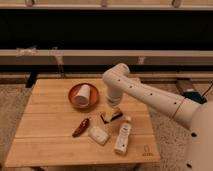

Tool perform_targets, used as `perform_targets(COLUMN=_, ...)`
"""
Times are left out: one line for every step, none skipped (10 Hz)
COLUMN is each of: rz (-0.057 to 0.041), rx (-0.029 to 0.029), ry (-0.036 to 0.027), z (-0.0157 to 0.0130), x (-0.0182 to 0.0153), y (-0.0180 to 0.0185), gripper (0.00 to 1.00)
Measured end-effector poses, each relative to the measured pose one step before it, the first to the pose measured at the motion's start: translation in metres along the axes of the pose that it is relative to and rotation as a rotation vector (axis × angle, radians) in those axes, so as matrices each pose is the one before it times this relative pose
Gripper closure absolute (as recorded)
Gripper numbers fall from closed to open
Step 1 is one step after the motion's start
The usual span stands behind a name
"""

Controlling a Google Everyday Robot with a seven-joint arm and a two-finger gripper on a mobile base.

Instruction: Place the eraser on the white sponge

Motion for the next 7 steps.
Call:
perform_targets(rz=-0.00815, rx=-0.00641, ry=-0.00054, z=0.00585, x=0.00003, y=-0.00006, gripper=0.2)
perform_targets(rz=-0.01021, rx=-0.00387, ry=-0.00063, z=0.00604, x=-0.00161, y=0.0, gripper=0.2)
perform_targets(rz=-0.01385, rx=0.00263, ry=-0.00197, z=0.00474, x=-0.00447, y=-0.00044, gripper=0.2)
perform_targets(rz=-0.00836, rx=0.00431, ry=0.00195, z=0.00388, x=-0.00247, y=-0.00093, gripper=0.2)
perform_targets(rz=-0.00318, rx=0.00592, ry=-0.00078, z=0.00172, x=-0.00183, y=-0.00155, gripper=0.2)
perform_targets(rz=-0.01216, rx=0.01252, ry=0.00421, z=0.00798, x=-0.00631, y=-0.00311, gripper=0.2)
perform_targets(rz=-0.00756, rx=0.00424, ry=0.00669, z=0.00608, x=-0.00287, y=-0.00092, gripper=0.2)
